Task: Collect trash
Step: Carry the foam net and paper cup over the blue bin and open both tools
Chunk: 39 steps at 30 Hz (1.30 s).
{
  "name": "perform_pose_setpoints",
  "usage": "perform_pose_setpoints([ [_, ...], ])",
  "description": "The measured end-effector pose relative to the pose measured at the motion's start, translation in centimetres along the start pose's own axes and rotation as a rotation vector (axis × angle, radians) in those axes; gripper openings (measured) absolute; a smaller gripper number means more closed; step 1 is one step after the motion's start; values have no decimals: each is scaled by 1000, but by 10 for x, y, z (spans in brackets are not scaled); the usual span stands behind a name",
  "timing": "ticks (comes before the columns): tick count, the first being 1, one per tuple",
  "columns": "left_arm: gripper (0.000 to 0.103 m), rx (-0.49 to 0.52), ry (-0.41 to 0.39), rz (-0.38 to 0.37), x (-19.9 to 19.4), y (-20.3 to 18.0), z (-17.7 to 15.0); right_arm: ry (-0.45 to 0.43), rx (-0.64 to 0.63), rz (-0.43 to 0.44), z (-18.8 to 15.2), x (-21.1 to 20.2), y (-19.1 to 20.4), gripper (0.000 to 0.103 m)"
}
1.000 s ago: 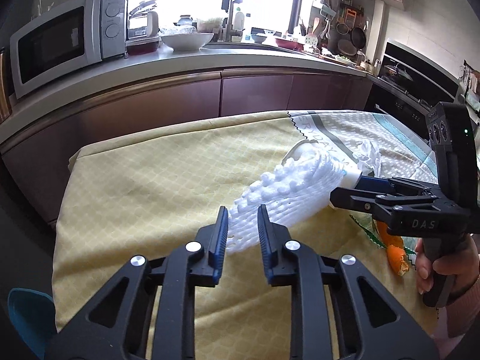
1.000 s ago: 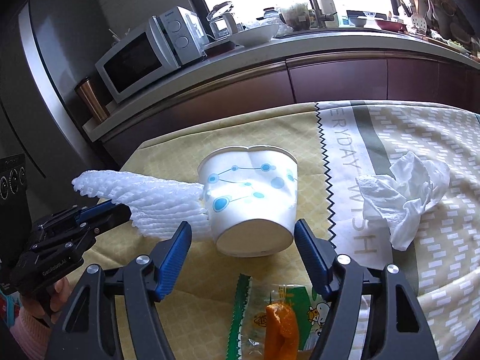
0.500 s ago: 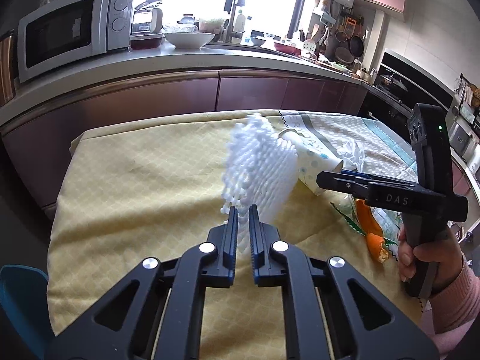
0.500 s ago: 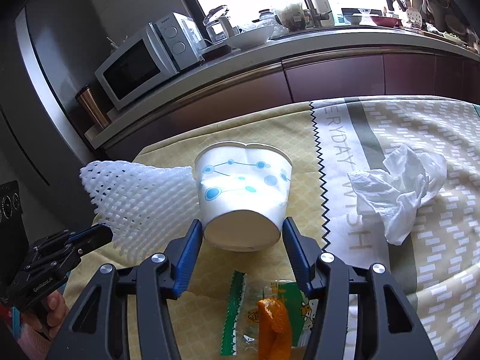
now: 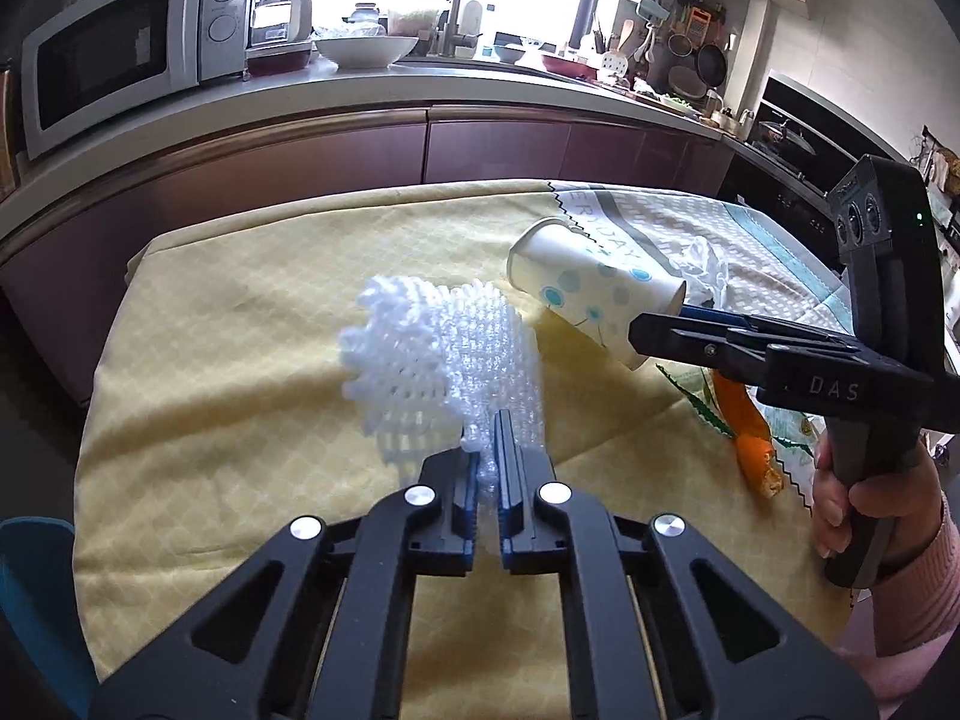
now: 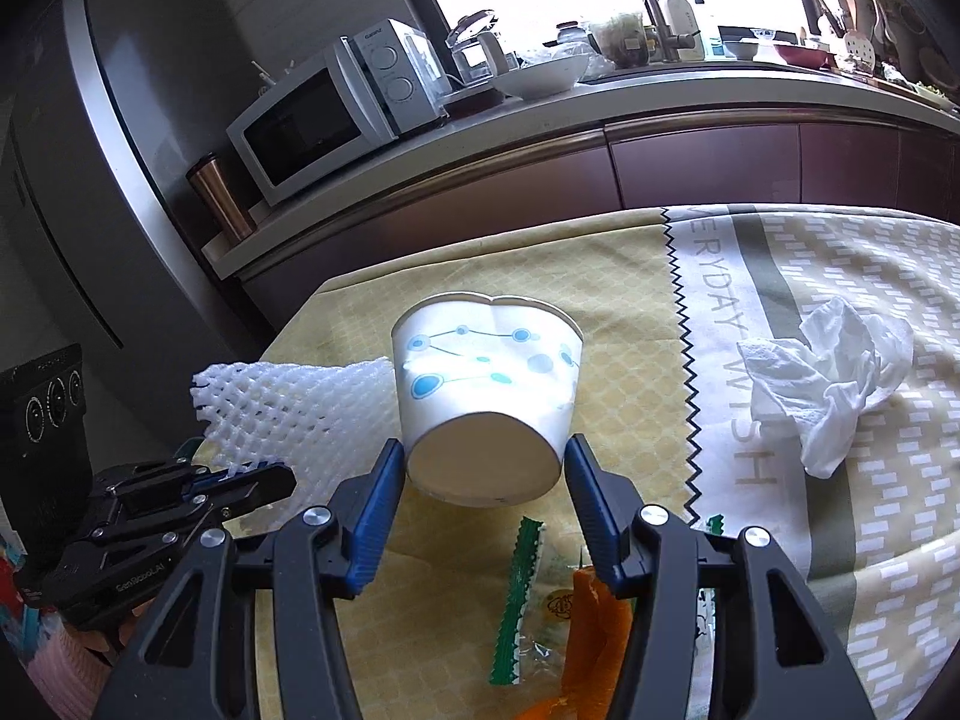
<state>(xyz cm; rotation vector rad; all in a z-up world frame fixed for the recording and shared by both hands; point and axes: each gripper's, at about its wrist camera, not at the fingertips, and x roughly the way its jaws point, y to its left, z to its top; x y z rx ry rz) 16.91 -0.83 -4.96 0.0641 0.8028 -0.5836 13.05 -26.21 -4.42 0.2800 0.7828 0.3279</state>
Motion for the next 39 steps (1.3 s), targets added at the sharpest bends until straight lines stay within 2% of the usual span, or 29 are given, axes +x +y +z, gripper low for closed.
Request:
perform_pose_setpoints([
  [11,5,-92,-49,20,-44,21,-23,-25,-30,57,-2,-12,17,53],
  [22,5,-184,-114,47,-101,48,-53,-9,-118,153,-10,-16,64,53],
  [31,5,-291,-167,111,-148,78,-85,36,-200,238,-18,-4,108,53],
  [39,5,-377,-203,201,-188,110,-114,71,-292,311,-20,9,152,53],
])
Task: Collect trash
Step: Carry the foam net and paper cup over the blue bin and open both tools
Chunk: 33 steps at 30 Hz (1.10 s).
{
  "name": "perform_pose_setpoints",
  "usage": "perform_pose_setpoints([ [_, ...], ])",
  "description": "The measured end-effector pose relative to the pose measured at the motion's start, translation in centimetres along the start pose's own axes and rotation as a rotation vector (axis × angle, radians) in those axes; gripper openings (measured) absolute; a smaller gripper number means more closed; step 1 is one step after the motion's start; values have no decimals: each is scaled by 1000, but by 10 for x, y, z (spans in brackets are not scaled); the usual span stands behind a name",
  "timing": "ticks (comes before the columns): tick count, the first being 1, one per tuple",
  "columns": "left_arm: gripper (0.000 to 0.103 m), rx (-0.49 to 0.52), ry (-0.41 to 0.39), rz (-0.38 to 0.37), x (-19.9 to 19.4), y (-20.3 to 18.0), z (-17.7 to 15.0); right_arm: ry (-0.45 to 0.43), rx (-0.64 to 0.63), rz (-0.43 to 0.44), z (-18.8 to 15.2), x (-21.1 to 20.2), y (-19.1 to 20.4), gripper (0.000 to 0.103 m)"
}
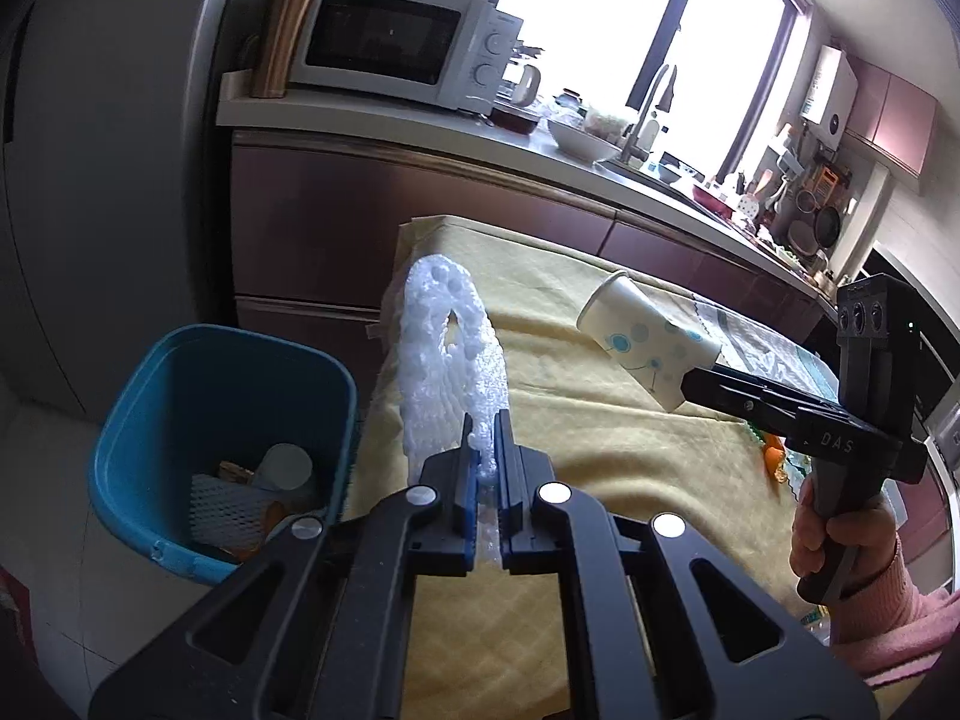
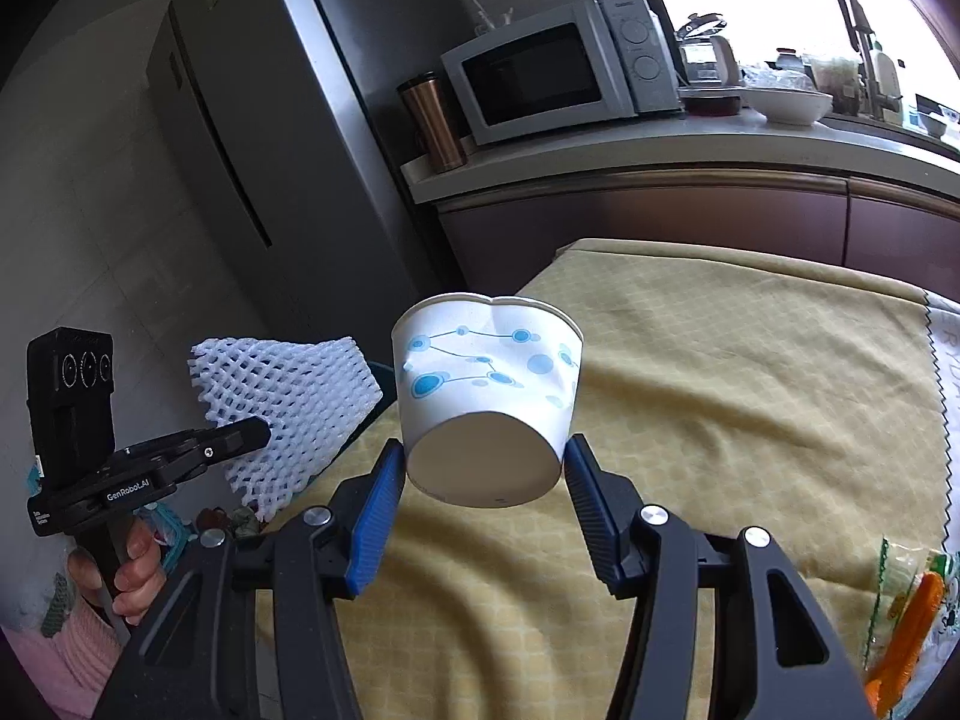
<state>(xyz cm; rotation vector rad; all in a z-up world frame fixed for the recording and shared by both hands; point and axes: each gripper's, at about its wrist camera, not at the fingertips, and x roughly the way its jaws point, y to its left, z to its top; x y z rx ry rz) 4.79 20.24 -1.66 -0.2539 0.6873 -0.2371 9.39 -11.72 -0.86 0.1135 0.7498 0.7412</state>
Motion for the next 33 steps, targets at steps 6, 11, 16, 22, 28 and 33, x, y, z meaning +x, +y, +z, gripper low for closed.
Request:
perform_pose_setpoints([
  [6,5,-57,-24,65,-16,31,-1,28,-69,50,11,20,29,53],
  [11,5,-103,-34,126,-23,60,-2,62,-129,89,17,41,53,53],
  [16,5,-133,-26,165,-23,80,-3,100,-179,121,21,64,75,53],
  [22,5,-168,-5,194,-15,103,-8,147,-218,138,19,88,97,53],
  [28,5,-194,18,215,-3,117,-11,186,-240,142,19,114,113,53],
  [33,5,-216,31,229,7,125,-16,220,-241,145,19,134,120,53],
])
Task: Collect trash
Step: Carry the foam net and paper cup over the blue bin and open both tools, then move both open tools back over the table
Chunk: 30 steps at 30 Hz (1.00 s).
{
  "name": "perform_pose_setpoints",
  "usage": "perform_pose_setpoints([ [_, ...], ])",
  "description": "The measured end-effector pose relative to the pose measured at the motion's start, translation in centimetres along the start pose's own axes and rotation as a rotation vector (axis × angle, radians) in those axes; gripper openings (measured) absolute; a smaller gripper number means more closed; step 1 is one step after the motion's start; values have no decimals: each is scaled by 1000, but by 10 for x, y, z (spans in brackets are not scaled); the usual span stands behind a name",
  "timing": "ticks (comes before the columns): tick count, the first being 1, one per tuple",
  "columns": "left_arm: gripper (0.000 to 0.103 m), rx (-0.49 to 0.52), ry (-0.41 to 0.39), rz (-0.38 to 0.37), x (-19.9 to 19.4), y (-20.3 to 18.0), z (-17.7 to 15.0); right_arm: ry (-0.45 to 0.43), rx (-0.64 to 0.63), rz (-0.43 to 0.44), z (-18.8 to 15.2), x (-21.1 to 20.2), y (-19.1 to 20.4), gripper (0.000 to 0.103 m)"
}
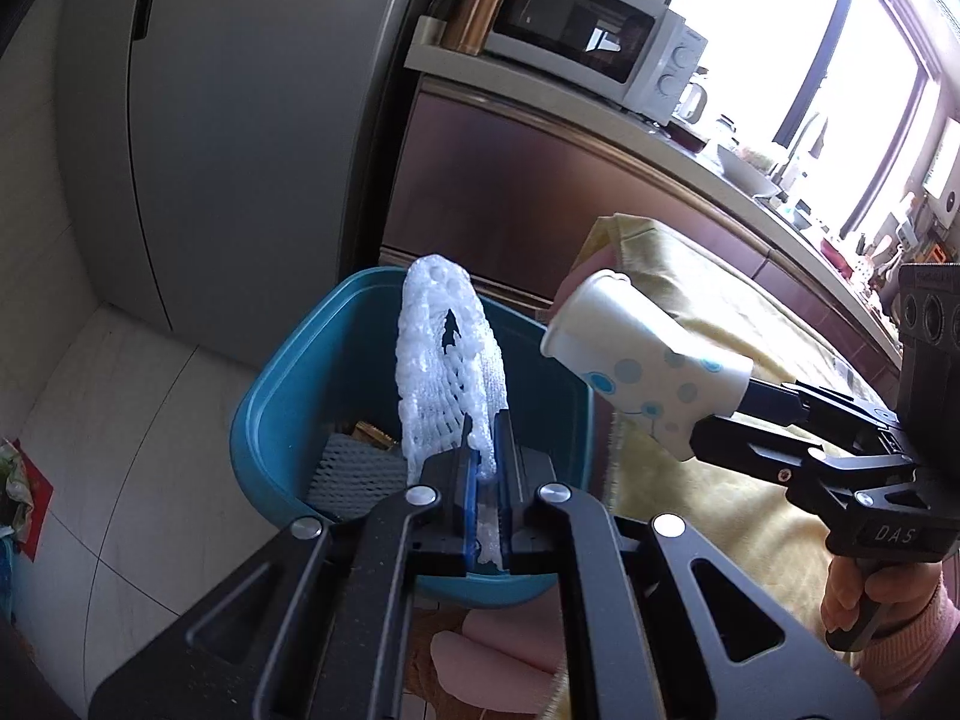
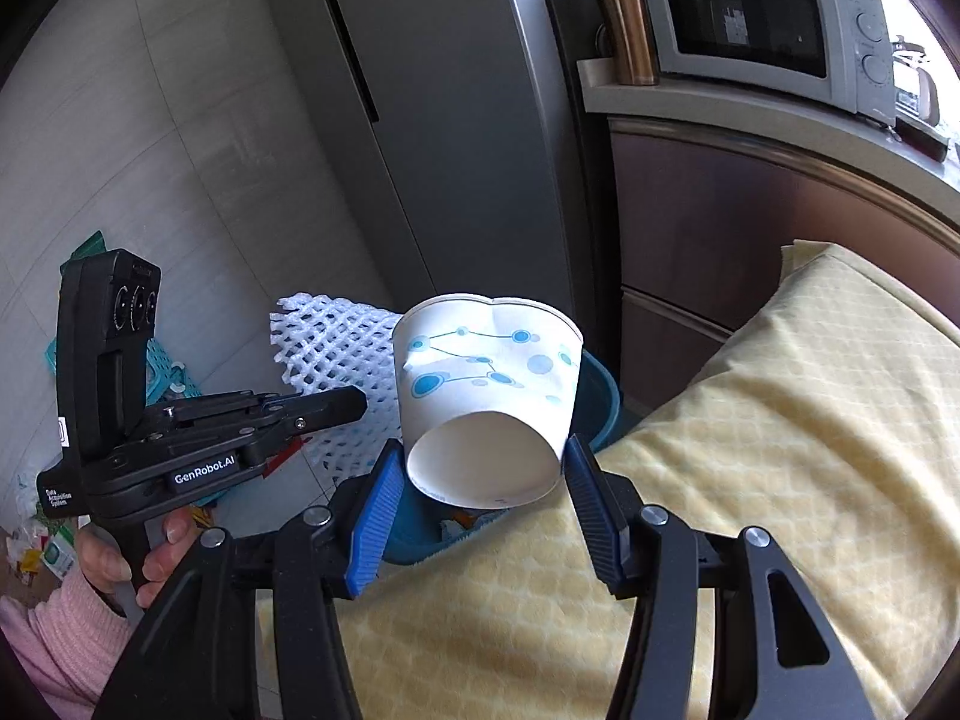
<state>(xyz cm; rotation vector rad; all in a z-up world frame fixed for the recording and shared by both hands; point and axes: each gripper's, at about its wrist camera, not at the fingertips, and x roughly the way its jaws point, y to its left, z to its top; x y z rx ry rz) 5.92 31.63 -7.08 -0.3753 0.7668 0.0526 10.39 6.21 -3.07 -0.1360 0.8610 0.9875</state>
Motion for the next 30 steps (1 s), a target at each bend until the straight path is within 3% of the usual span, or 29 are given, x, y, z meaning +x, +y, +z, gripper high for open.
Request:
perform_pose_setpoints([
  [14,6,-54,64,14,41,18,-6,82,14,10,14,45,10,53],
  [20,25,-82,108,21,62,23,-12,142,58,33,17,61,7,57],
  [30,34,-60,109,41,68,21,-13,119,98,50,7,50,-6,57],
])
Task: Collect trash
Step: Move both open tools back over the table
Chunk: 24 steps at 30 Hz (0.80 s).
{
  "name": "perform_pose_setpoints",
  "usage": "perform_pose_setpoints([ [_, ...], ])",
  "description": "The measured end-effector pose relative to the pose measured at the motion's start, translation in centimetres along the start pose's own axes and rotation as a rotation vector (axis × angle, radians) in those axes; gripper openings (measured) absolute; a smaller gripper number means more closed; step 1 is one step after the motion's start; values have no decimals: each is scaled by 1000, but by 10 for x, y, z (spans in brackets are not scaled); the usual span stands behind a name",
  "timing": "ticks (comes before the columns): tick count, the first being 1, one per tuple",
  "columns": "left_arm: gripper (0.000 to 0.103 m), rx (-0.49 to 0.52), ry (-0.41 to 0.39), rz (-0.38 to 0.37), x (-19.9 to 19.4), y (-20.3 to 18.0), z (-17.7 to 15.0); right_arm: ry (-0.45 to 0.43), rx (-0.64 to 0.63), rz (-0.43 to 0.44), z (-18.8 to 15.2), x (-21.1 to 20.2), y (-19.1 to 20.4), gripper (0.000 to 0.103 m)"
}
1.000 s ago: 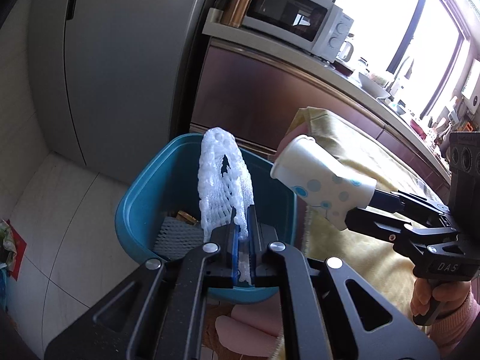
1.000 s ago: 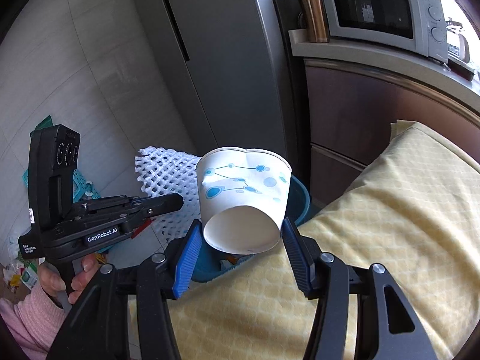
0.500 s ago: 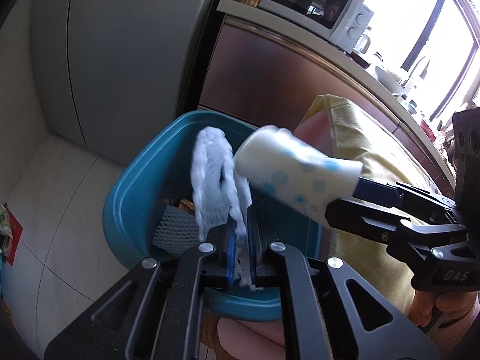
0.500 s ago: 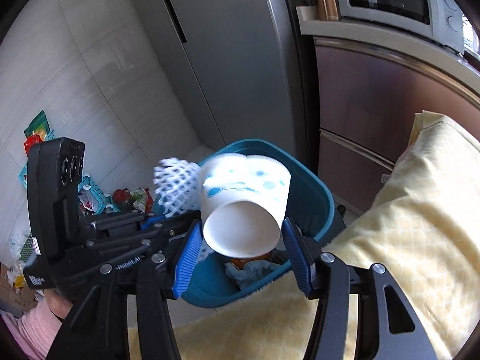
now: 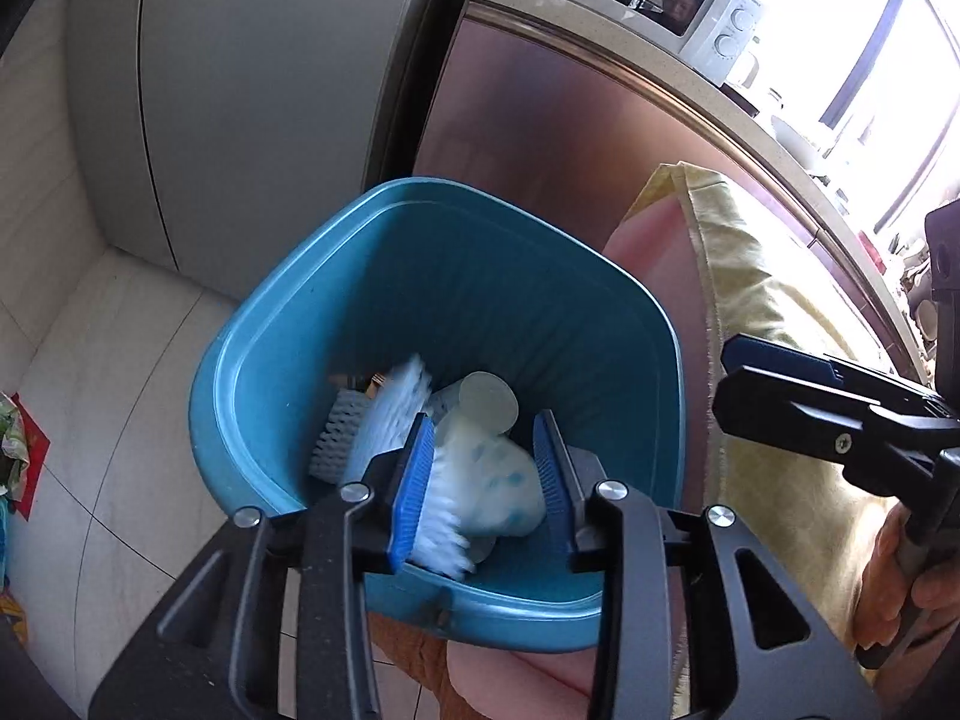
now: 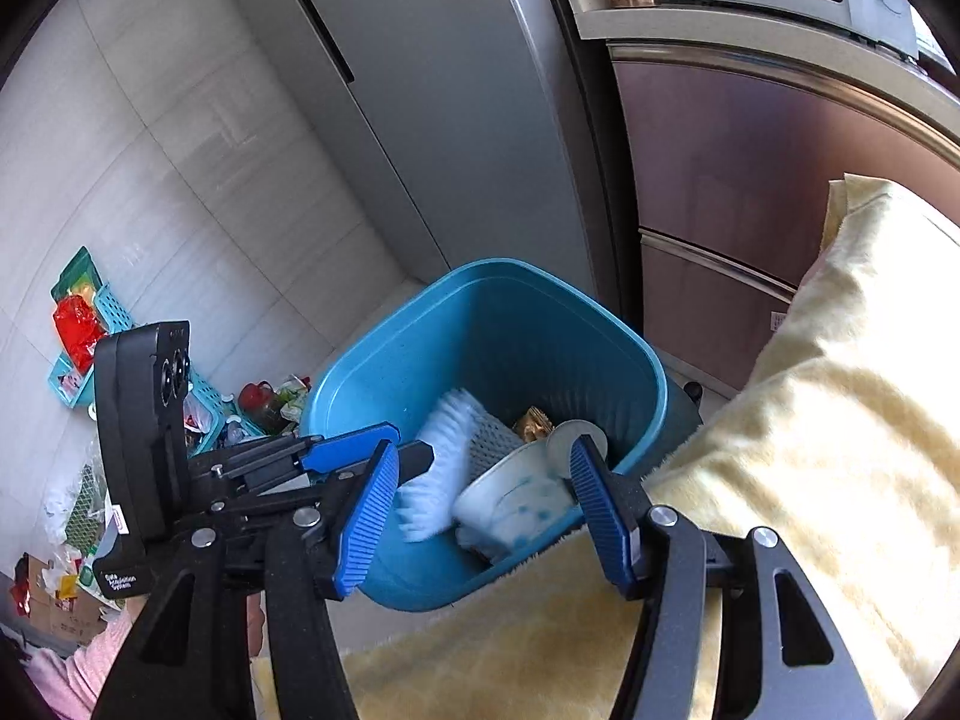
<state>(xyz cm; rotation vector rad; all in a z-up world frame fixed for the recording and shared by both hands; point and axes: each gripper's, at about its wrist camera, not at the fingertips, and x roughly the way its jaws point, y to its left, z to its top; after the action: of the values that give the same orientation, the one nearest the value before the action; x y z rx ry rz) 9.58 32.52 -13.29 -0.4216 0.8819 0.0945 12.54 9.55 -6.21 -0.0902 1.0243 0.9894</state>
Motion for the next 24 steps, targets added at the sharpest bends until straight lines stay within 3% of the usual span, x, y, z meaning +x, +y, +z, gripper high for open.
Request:
perform_pose_setpoints([
  [7,35,16,-36,0,-13,-8,1,-23,1,7,-8,-14,-6,57],
  [13,46,96,-102,-30,-39,-40,-2,-87,-8,-3,-27,-51,-12,57],
  [18,51,193,-147,-114,-61,-82,-9,-176,21,-42,-49,-100,-28,57],
  [24,52,340,-140,-249,-71,-153,-24,-276,106,-153,-92,-174,-66,57],
])
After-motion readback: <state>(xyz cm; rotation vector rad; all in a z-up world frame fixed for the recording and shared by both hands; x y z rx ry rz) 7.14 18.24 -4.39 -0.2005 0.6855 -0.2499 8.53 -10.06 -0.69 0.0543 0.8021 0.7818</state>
